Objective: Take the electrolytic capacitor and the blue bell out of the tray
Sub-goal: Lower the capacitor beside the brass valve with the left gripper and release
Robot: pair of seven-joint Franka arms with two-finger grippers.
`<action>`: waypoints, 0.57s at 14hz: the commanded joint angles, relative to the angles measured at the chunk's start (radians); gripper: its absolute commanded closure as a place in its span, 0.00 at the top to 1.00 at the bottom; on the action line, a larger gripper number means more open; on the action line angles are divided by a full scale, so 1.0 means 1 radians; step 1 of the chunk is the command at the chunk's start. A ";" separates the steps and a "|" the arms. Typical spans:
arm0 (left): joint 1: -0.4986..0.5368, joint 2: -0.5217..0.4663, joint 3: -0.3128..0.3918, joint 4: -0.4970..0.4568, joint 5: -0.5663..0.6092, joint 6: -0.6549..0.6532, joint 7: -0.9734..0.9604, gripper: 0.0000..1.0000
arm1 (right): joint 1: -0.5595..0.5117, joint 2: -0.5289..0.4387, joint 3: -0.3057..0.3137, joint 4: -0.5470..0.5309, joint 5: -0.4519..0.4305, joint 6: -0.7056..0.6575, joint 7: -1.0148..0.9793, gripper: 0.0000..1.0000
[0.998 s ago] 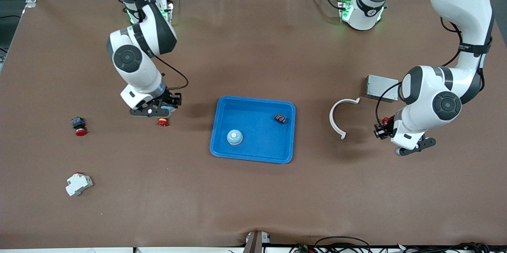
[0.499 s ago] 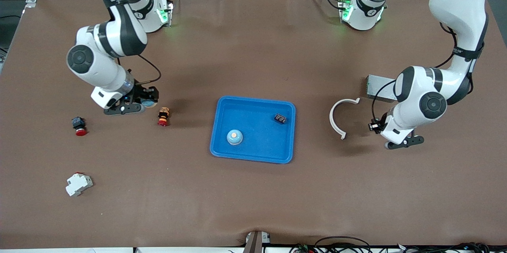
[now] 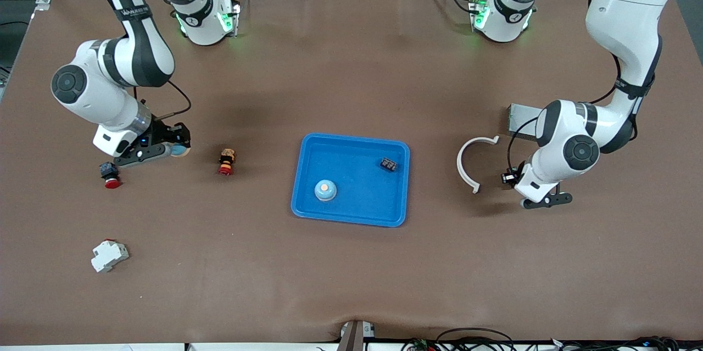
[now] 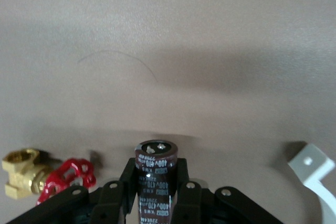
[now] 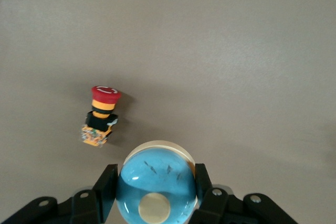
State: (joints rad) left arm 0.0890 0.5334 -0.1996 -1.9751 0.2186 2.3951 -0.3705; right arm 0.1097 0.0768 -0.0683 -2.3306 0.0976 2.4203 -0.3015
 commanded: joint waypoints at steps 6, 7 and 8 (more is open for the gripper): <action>0.012 0.030 -0.007 0.005 0.038 0.049 -0.001 0.28 | -0.044 0.070 0.013 -0.079 0.022 0.149 -0.034 0.00; 0.012 0.025 -0.010 0.004 0.036 0.049 -0.005 0.45 | -0.045 0.089 0.013 -0.079 0.022 0.169 -0.034 0.00; 0.006 0.017 -0.012 0.002 0.034 0.039 -0.010 0.84 | -0.045 0.110 0.013 -0.076 0.022 0.174 -0.034 0.00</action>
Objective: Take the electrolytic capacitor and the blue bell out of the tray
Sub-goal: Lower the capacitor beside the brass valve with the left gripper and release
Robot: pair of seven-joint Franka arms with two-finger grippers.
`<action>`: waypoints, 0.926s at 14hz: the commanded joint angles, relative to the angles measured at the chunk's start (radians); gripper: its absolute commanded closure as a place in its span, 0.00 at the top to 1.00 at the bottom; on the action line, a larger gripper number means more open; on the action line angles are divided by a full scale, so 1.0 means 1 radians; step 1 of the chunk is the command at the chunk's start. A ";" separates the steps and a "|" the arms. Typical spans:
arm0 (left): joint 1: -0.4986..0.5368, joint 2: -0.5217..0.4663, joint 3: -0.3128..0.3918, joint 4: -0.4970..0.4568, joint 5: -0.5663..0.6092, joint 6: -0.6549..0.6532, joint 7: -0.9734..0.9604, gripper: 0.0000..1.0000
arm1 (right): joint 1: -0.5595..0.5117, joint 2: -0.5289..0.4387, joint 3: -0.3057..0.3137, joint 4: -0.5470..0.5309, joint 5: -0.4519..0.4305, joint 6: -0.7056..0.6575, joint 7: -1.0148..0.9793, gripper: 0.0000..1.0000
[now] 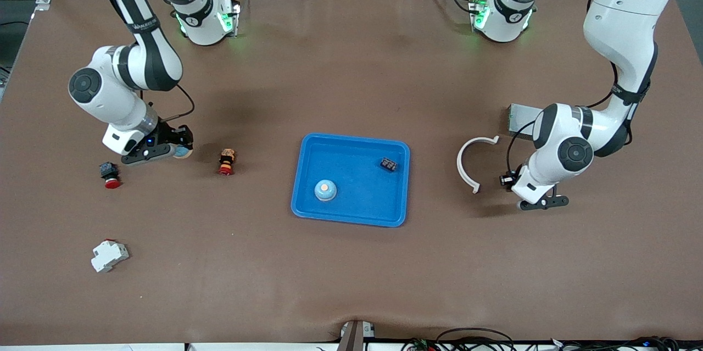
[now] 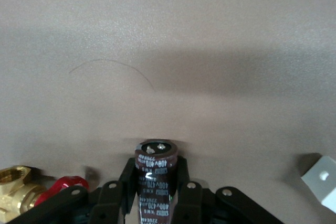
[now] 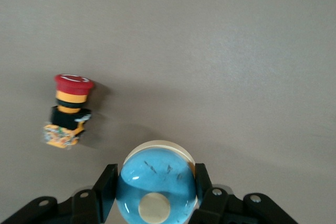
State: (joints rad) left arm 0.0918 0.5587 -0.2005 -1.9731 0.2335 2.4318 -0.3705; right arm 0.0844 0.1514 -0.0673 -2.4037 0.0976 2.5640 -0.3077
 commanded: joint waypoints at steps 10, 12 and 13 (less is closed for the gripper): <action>0.005 -0.095 -0.193 0.143 -0.016 -0.290 -0.203 1.00 | -0.026 0.142 0.012 0.005 0.022 0.145 -0.028 0.00; -0.015 -0.091 -0.226 0.184 -0.017 -0.348 -0.306 1.00 | -0.028 0.148 0.012 0.006 0.022 0.162 -0.028 0.00; -0.023 -0.085 -0.247 0.192 -0.019 -0.352 -0.339 1.00 | -0.026 0.154 0.012 0.008 0.022 0.169 -0.028 0.00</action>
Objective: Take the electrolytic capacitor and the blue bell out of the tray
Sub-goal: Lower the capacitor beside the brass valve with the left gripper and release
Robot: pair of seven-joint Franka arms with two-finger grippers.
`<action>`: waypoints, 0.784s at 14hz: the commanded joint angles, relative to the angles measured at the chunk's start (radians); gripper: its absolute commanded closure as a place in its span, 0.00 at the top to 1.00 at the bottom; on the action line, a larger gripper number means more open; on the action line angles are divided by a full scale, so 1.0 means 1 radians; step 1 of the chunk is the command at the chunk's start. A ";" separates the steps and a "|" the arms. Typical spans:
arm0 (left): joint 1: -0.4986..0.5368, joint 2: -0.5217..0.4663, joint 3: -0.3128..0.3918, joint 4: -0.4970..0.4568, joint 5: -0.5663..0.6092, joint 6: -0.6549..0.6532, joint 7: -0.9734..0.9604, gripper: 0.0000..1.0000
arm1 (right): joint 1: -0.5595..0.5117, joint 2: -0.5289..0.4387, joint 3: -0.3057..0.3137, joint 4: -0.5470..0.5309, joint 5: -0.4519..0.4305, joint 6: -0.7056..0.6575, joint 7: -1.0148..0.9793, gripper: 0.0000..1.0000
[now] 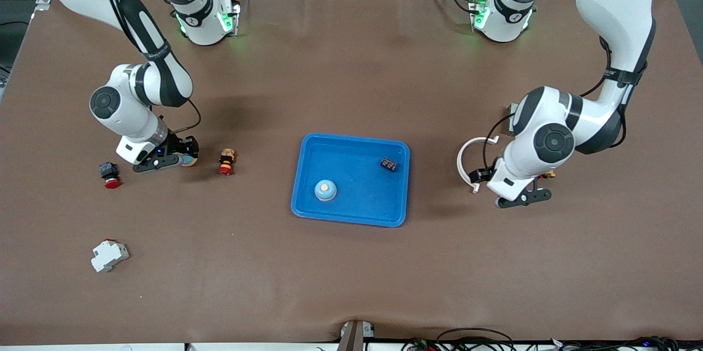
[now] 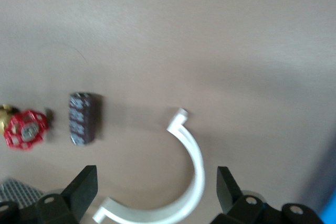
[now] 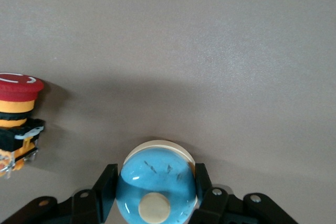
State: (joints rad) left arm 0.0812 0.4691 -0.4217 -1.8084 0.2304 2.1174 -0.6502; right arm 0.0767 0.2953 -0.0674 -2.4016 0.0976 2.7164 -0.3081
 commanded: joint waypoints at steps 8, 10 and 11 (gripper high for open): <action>-0.182 0.103 -0.037 0.136 -0.014 -0.037 -0.483 1.00 | -0.031 0.041 0.012 0.010 0.022 0.059 -0.025 0.18; -0.204 0.111 -0.035 0.138 -0.008 -0.034 -0.593 1.00 | -0.032 0.045 0.012 0.019 0.024 0.057 -0.025 1.00; -0.227 0.114 -0.035 0.138 -0.011 -0.034 -0.653 1.00 | -0.031 0.045 0.012 0.024 0.024 0.049 -0.025 1.00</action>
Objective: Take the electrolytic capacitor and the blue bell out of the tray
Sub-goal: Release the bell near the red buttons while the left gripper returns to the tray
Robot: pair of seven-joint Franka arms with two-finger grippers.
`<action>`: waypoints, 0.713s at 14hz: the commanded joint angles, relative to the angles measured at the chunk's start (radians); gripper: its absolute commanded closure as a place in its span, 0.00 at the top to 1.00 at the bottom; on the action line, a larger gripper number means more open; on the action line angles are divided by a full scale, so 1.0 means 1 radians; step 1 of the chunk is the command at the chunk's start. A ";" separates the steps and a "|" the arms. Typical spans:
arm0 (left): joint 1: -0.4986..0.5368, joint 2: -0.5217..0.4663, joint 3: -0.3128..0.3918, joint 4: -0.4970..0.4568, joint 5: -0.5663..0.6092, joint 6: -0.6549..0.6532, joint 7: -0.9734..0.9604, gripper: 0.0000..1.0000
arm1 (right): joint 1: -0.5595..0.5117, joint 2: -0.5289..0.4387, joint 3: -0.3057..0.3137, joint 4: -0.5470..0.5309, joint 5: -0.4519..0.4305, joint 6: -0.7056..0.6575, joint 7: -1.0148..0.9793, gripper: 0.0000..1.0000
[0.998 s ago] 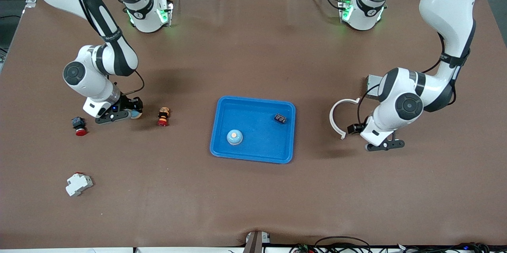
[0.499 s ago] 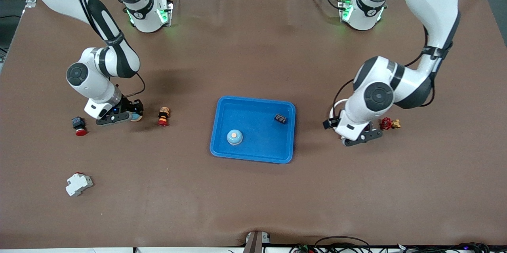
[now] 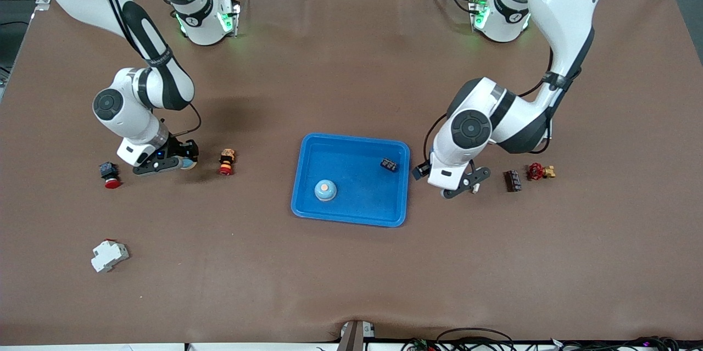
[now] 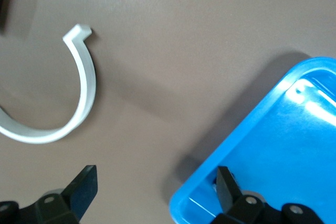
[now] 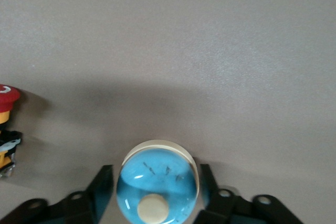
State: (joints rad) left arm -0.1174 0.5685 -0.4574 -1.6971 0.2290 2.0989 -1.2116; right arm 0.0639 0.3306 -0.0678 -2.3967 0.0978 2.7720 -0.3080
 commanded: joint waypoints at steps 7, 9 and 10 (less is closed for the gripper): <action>-0.090 0.025 -0.001 0.085 -0.014 -0.004 -0.469 1.00 | 0.005 -0.010 0.022 0.111 0.023 -0.141 0.003 1.00; -0.091 0.039 -0.001 0.086 -0.011 -0.002 -0.554 1.00 | 0.066 -0.010 0.020 0.134 0.023 -0.169 0.096 1.00; -0.097 0.045 -0.001 0.085 -0.011 0.004 -0.560 1.00 | 0.094 -0.010 0.020 0.137 0.023 -0.170 0.153 1.00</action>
State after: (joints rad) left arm -0.2046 0.5862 -0.4594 -1.6341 0.2289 2.0998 -1.7319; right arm 0.0999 0.3296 -0.0481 -2.2723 0.1007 2.6240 -0.2453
